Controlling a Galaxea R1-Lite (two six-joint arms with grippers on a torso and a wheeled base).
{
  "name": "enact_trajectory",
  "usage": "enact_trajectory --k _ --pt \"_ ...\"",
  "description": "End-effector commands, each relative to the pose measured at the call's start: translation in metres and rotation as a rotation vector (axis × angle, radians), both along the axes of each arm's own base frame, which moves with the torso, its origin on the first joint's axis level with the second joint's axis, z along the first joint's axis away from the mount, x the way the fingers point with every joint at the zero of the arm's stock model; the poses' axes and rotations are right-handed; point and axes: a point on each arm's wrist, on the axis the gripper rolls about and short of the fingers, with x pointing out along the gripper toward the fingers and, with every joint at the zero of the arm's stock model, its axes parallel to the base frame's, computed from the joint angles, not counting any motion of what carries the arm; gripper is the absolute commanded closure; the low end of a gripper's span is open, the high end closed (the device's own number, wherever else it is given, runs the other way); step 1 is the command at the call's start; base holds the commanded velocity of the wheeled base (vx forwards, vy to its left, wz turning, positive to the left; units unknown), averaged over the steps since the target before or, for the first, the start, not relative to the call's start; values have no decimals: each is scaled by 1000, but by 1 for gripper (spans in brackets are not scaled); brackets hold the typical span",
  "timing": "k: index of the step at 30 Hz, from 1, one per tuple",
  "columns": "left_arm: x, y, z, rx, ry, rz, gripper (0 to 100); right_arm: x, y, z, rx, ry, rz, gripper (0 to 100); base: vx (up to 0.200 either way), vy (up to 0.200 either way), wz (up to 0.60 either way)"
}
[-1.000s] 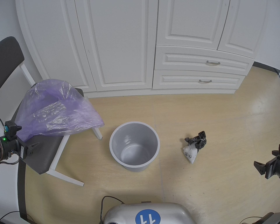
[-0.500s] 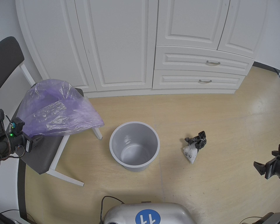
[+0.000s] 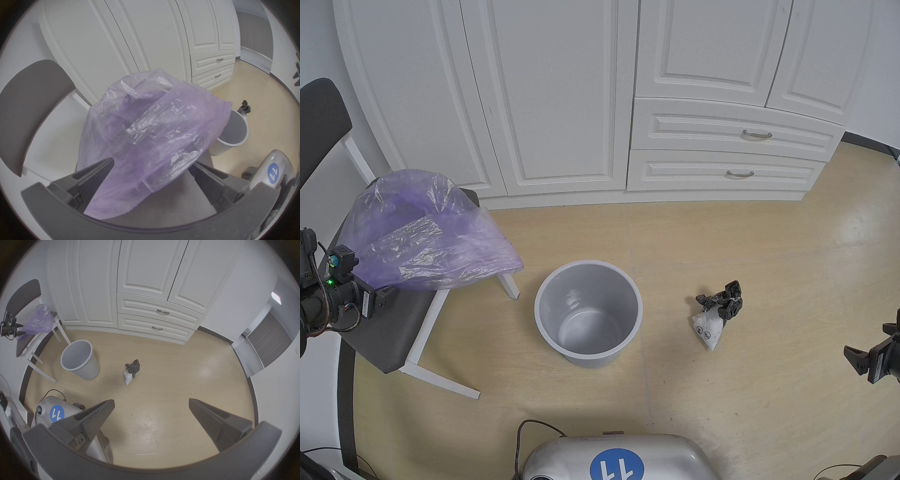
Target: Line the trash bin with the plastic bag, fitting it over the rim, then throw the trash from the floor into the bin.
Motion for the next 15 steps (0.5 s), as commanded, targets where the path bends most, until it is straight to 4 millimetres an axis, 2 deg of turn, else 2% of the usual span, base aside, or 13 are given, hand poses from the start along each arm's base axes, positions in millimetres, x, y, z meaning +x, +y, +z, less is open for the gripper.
enact_trajectory --k 1,6,15 --pt "-5 -5 13 5 -26 -17 0 0 0 0 0 -2 0 0 0 0 0" --pt "0 -5 18 3 -29 -22 0 0 0 0 0 0 0 0 0 0 0" --pt "11 -3 15 -7 -24 -15 0 0 0 -1 0 3 0 0 0 0 0"
